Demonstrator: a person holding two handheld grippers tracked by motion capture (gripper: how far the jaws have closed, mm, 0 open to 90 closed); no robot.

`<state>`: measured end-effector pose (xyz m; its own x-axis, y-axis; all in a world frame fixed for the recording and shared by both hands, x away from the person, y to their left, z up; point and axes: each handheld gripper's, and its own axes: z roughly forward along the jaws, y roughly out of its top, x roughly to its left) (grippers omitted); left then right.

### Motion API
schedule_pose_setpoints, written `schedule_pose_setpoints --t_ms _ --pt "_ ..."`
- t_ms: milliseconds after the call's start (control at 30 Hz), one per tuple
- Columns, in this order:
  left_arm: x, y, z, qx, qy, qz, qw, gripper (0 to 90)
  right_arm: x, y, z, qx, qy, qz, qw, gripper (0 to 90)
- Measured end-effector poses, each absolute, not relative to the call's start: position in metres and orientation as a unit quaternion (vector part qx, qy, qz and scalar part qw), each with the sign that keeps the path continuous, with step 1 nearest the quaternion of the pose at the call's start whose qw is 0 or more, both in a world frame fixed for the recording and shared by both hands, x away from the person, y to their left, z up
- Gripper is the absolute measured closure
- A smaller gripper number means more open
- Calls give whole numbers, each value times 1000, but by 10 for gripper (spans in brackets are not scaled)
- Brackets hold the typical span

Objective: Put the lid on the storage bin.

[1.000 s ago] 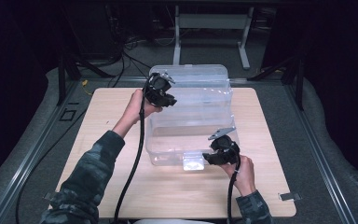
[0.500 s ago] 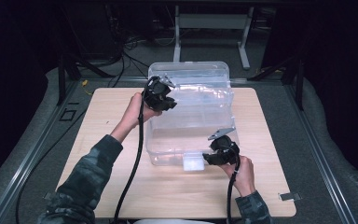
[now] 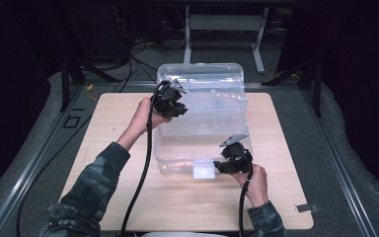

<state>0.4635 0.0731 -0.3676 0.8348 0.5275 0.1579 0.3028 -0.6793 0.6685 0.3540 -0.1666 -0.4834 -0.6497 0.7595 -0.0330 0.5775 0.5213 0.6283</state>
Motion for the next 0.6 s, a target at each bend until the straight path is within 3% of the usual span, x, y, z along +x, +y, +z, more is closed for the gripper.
schedule_pose_setpoints --t_ms 600 --pt "461 74 -369 899 222 177 334 795 363 -164 -483 394 857 298 150 481"
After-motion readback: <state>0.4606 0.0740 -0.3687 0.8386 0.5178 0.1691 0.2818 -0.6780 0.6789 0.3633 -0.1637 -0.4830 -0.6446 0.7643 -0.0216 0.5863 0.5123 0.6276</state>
